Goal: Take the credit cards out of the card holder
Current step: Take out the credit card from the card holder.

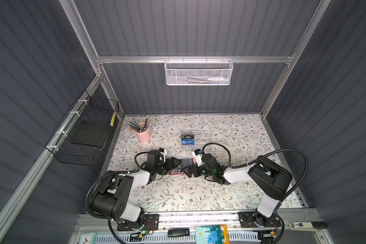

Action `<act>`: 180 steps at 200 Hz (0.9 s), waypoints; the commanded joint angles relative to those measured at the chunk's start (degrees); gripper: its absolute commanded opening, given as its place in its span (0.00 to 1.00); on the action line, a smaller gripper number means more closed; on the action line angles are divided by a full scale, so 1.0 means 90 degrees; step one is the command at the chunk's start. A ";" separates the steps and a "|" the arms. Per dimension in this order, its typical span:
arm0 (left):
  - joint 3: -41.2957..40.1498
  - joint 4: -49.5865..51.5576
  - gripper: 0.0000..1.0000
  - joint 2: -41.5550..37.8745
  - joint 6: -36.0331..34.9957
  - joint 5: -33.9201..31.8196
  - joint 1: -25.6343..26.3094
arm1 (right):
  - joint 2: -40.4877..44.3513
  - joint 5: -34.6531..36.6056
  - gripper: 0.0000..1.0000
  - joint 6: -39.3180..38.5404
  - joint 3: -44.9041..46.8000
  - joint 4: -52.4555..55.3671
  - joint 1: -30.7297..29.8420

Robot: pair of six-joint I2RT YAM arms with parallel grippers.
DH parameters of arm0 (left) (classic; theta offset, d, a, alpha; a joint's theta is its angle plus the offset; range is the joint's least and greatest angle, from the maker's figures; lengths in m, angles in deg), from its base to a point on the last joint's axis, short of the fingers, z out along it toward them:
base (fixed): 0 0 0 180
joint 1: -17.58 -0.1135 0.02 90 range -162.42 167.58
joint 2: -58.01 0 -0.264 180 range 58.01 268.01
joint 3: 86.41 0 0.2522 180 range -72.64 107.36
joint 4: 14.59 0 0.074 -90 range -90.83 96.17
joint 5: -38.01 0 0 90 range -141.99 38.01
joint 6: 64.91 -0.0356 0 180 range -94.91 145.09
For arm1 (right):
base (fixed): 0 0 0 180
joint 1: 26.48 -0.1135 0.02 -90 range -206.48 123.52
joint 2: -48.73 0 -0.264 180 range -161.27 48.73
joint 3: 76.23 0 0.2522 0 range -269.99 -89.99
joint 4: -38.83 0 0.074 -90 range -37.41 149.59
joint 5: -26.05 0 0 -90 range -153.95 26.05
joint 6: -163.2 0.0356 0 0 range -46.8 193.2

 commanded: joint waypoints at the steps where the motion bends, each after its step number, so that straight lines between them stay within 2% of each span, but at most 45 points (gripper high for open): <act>1: -0.0186 0.0131 0.80 0.0223 0.0004 0.0027 -0.0097 | 0.0004 0.0792 0.99 -0.0238 -0.0051 0.1070 -0.0011; 125: -0.0301 -0.0102 0.76 0.0473 0.0144 0.0079 -0.0117 | -0.0501 0.2939 0.99 -0.0641 -0.0914 0.2312 -0.0536; 180: -0.0304 -0.0156 0.72 0.0566 0.0146 0.0095 -0.0117 | -0.0830 0.3300 0.99 -0.0671 -0.1120 0.2482 -0.0627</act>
